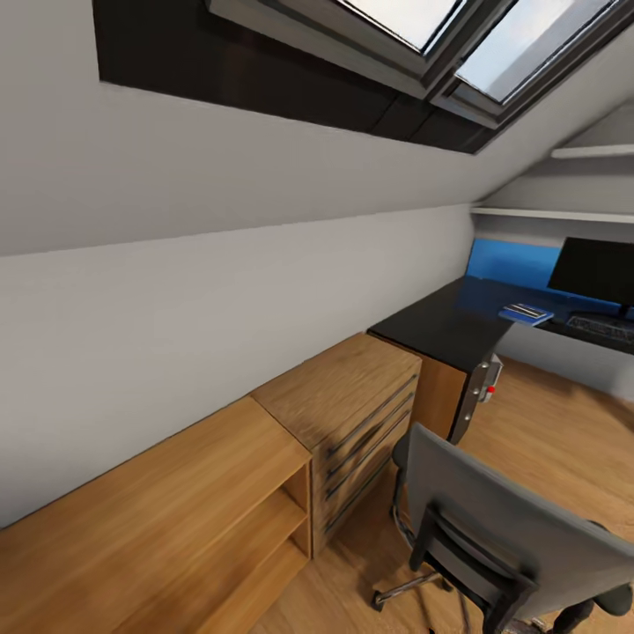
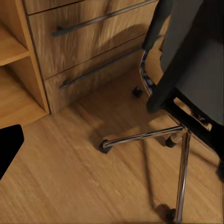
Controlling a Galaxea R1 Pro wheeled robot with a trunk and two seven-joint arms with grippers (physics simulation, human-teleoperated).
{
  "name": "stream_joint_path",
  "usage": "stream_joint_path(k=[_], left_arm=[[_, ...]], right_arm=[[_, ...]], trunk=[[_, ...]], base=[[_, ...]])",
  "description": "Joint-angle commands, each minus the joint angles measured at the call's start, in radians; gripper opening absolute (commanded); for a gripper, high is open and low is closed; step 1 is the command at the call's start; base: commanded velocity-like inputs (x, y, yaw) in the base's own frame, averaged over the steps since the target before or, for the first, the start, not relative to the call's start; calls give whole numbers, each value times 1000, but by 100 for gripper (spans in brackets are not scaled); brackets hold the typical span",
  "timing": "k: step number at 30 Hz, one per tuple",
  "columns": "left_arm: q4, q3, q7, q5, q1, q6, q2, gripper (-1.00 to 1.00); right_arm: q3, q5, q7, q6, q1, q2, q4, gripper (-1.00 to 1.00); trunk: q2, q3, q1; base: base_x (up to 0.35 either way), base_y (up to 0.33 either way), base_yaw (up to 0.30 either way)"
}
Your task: In the bedroom, organize the workspace by keeping the computer under the desk, ensuring the monitor is on the desk, placing the keyboard on the desk next to the monitor, placing the mouse on the desk next to the keyboard, moving the folder from the swivel chair onto the desk next to the mouse, stacking the notebook on top of the folder with the pen on top of the notebook, and positioning the swivel chair next to the desk.
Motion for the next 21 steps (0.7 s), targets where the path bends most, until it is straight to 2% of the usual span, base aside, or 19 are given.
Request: stream_joint_path(k=[1,10,21], left_arm=[[-1,-5,5,10,0,-6,1,100],[0,-5,5,10,0,-6,1,100],[5,-5,5,10,0,-7,1,100]], right_arm=[[8,-2,-7,0,-1,1,0,100],[8,-2,-7,0,-1,1,0,100],[8,-2,-7,0,0,1,0,100]], trunk=[[-1,-1,0],[-1,-1,0],[-1,-1,0]], base=[[0,0,-299],[0,26,-299],[37,142,-299]])
